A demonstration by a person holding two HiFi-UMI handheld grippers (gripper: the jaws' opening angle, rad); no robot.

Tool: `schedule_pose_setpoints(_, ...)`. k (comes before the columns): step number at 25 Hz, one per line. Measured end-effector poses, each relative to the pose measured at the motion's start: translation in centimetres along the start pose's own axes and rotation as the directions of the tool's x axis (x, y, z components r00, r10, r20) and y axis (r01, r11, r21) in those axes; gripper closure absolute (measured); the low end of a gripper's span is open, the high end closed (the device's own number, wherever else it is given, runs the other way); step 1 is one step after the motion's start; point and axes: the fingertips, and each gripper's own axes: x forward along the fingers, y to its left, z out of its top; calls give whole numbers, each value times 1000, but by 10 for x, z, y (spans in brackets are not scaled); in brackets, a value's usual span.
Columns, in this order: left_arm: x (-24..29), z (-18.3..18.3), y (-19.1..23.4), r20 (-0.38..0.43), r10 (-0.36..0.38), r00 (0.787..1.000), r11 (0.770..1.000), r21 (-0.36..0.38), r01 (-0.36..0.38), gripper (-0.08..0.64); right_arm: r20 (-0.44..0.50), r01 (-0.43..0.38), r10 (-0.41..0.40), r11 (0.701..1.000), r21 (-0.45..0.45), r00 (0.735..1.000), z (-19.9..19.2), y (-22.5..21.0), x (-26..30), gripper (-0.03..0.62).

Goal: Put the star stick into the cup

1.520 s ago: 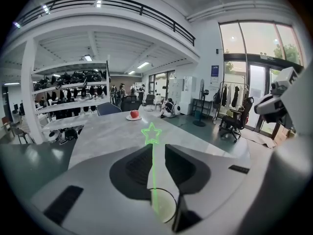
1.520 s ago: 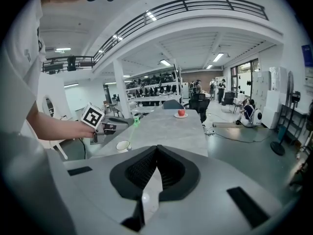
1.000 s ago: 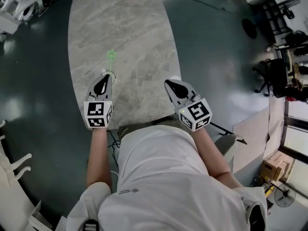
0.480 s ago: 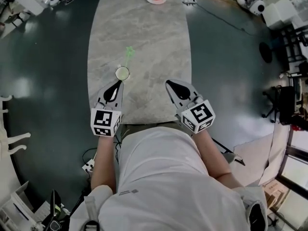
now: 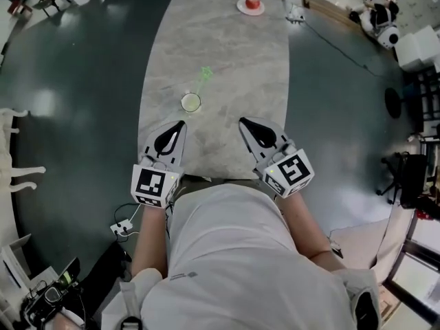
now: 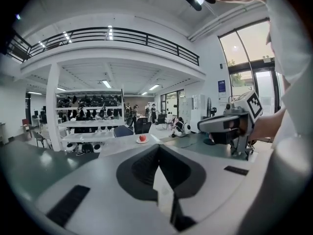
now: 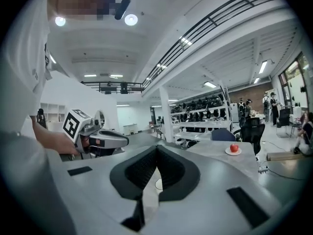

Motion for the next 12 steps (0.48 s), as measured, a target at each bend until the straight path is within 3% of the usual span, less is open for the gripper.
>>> schedule_pose_setpoints(12,-27,11,1,44,60,997,998,-3,-60,557,19,-93,94,994,-62,995,15,22,6,581)
